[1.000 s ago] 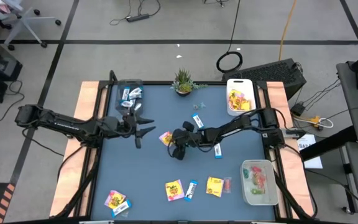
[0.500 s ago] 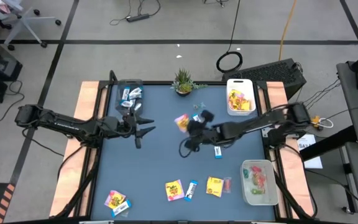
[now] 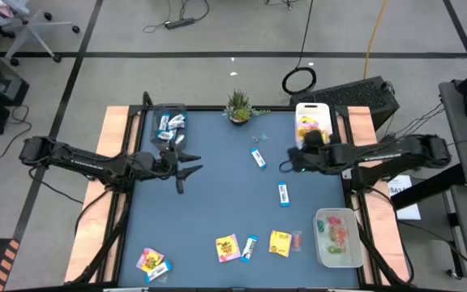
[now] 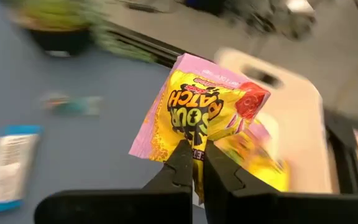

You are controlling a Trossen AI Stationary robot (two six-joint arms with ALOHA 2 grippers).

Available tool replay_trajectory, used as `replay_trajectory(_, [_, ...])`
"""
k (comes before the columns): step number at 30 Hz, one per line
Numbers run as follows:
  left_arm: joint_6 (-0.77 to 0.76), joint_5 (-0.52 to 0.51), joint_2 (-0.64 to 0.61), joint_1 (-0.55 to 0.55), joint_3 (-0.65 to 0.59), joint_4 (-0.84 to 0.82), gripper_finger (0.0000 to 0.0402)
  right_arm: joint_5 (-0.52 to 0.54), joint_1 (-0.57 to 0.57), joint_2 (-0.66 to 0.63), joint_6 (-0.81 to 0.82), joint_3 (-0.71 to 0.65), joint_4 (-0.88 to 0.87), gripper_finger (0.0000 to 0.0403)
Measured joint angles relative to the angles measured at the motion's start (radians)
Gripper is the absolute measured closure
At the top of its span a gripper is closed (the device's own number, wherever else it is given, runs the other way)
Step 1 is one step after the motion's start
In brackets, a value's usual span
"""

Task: Sort candy
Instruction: Put the middle yellow candy pack into the white bin, then put the top blue gummy candy into the grey bin

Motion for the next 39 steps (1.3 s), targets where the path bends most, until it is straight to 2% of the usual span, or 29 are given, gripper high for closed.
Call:
replay_trajectory(3, [0.000,0.000,0.000,0.000,0.000,0.000,0.0259,-0.037,-0.092,-0.067,0.017,-0.091,0.040,0.0402])
replay_trajectory(6, [0.000,0.000,0.000,0.000,0.000,0.000,0.0259,-0.081,-0.179,-0.100,-0.032,-0.146,0.110,0.0403])
replay_trajectory(12, [0.000,0.000,0.000,0.000,0.000,0.000,0.0259,-0.158,-0.334,-0.104,-0.141,-0.177,0.211,0.0395])
replay_trajectory(20, [-0.003,0.000,0.000,0.000,0.000,-0.035,0.0259,-0.285,-0.464,-0.103,-0.274,-0.177,0.284,0.0341])
replay_trajectory(25, [-0.042,0.000,0.000,0.000,0.000,-0.029,0.0259,-0.306,-0.491,-0.113,-0.377,-0.173,0.281,0.0290])
replay_trajectory(28, [-0.021,0.000,0.000,0.000,0.000,-0.031,0.0263,-0.316,-0.485,-0.137,-0.429,-0.145,0.277,0.0275])
replay_trajectory(31, [-0.013,0.000,0.000,0.000,0.000,-0.030,0.0283,-0.362,-0.444,-0.156,-0.478,-0.121,0.316,0.0288])
replay_trajectory(35, [0.005,0.000,0.000,0.000,0.000,-0.019,0.0335,-0.479,-0.360,-0.139,-0.563,-0.121,0.491,0.0345])
replay_trajectory(39, [0.009,-0.001,0.000,0.000,0.000,-0.015,0.0391,-0.578,-0.318,-0.051,-0.592,-0.121,0.630,0.0395])
